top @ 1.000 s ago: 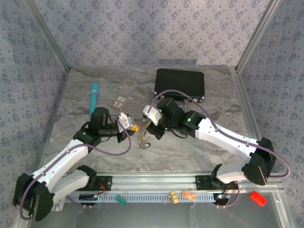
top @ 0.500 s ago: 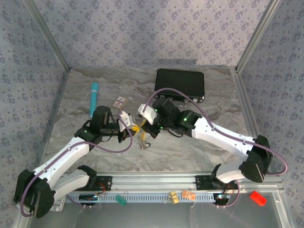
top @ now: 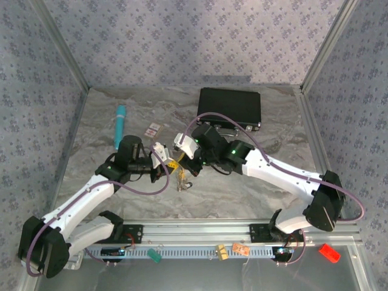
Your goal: Put the keys on the keyring
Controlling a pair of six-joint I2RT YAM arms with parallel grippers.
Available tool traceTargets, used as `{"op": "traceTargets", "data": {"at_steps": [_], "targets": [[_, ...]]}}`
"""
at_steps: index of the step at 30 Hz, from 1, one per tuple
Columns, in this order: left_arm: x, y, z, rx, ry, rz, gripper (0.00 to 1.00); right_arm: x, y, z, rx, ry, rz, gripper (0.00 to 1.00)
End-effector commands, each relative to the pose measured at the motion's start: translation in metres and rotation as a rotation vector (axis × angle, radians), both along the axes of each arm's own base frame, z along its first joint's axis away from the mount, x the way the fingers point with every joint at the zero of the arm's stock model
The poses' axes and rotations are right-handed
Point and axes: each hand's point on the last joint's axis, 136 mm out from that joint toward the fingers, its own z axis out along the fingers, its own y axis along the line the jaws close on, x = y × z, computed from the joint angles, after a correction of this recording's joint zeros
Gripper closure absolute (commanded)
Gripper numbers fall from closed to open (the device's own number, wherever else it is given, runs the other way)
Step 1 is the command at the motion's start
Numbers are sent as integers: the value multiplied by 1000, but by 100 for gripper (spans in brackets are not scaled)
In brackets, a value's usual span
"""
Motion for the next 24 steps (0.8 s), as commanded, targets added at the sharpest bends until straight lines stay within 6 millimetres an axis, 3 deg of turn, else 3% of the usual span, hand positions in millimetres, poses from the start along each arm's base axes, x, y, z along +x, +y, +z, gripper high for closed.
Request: {"op": "traceTargets", "data": {"at_steps": [1, 12, 13, 16, 24], "targets": [[-4, -8, 22, -58, -28, -50, 100, -5, 10, 8, 24, 1, 46, 100], [-2, -9, 21, -60, -18, -38, 100, -7, -1, 17, 70, 11, 20, 100], [-2, -8, 21, -59, -17, -37, 100, -8, -6, 3, 42, 22, 5, 100], [-2, -8, 20, -55, -19, -35, 100, -2, -15, 3, 31, -14, -43, 100], [-2, -9, 20, -58, -13, -39, 100, -18, -13, 1, 48, 38, 24, 100]]}}
